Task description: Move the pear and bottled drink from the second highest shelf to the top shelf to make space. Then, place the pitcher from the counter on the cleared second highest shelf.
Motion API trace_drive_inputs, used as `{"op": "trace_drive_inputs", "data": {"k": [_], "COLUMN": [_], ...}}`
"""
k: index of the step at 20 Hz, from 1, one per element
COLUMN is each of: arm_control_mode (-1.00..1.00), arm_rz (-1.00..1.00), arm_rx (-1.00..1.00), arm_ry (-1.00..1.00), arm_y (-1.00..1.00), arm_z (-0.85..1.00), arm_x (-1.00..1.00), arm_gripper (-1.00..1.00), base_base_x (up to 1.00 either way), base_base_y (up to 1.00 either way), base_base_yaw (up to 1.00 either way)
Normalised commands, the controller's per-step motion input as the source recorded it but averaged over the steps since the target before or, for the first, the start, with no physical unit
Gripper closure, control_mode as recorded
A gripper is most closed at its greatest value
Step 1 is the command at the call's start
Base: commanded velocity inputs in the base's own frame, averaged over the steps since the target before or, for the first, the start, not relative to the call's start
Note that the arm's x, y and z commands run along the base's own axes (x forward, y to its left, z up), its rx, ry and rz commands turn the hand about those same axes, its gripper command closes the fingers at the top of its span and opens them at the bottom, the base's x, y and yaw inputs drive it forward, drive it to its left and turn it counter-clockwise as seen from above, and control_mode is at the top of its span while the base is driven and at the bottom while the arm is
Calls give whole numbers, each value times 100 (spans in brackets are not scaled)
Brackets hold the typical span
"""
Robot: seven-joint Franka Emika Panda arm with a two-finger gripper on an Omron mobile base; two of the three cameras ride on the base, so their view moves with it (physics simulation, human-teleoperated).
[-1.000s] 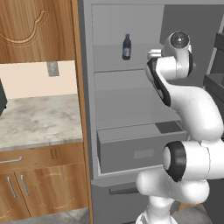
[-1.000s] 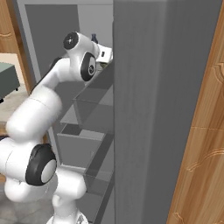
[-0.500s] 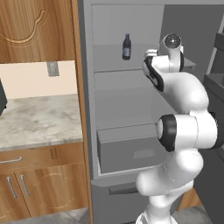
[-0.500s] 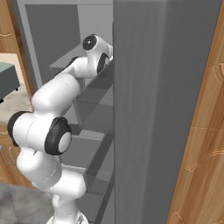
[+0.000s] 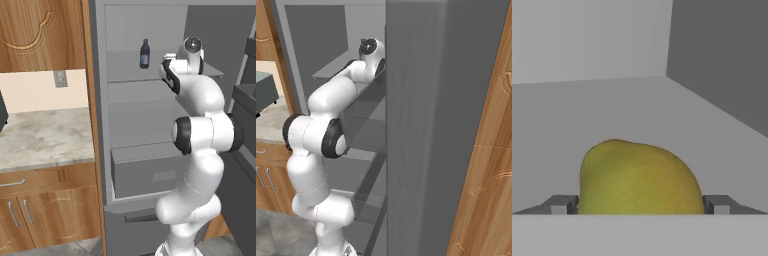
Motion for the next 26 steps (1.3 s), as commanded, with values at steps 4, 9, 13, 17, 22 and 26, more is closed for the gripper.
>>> {"op": "trace_drive_inputs", "data": {"k": [4,9,13,17,22,26], "arm_control_mode": [-100,-100,-100,-100,-100,-100], "arm_rz": [3,4,4,1,0,0], "arm_rx": [0,0,0,0,-1,-3], "arm_ry": [-2,-15,-28,-11,17,41], "arm_y": [0,0,0,0,4,8], "arm_z": [-26,-4,5,10,14,-5], "arm_x": [66,10,-1,-1,-1,0], "arm_gripper": [-100,-100,-100,-100,-100,-100], "base_base_x": [0,0,0,0,0,0], "base_base_y": [0,0,0,0,0,0], "base_base_yaw": [0,0,0,0,0,0]}}
